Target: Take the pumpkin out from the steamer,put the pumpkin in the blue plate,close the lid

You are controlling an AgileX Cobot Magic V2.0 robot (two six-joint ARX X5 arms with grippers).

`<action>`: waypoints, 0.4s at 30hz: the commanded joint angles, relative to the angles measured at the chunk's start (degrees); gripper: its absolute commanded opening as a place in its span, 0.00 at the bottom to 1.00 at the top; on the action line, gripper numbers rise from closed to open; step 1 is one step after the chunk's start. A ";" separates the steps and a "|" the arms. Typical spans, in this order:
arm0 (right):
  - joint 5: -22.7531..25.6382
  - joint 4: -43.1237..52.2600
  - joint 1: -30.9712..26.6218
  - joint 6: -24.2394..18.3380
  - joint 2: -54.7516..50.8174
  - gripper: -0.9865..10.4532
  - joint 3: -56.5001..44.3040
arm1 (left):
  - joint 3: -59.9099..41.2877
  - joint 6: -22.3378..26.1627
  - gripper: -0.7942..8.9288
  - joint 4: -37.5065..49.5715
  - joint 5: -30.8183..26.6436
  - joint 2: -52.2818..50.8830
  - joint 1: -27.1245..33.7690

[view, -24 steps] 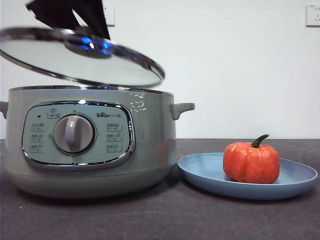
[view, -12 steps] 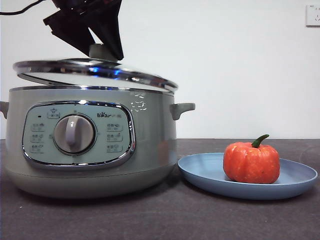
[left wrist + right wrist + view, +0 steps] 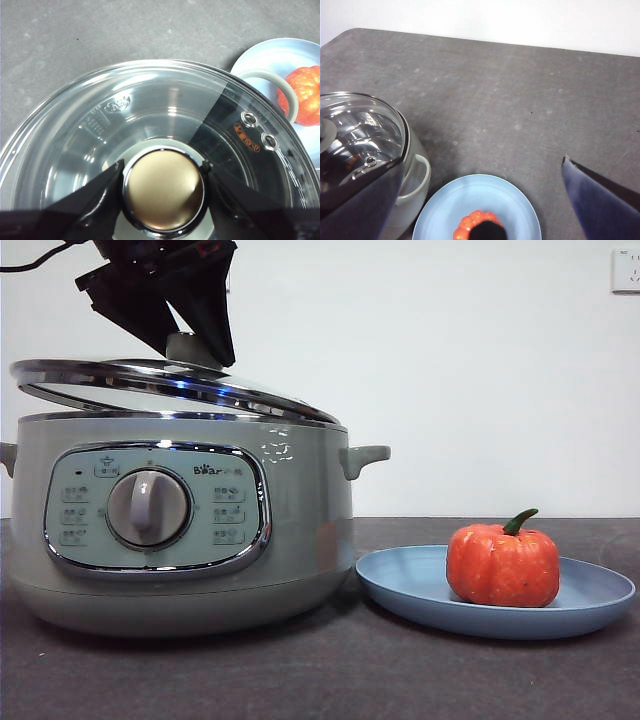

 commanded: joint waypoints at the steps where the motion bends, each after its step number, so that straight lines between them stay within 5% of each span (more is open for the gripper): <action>1: 0.31 0.35 0.04 0.52 0.00 0.55 -0.46 | 0.48 0.24 0.07 1.86 0.13 -0.37 0.13; 12: 0.28 0.35 0.04 0.52 0.02 0.55 -0.46 | -1.01 -0.59 0.07 3.50 0.20 -0.28 0.07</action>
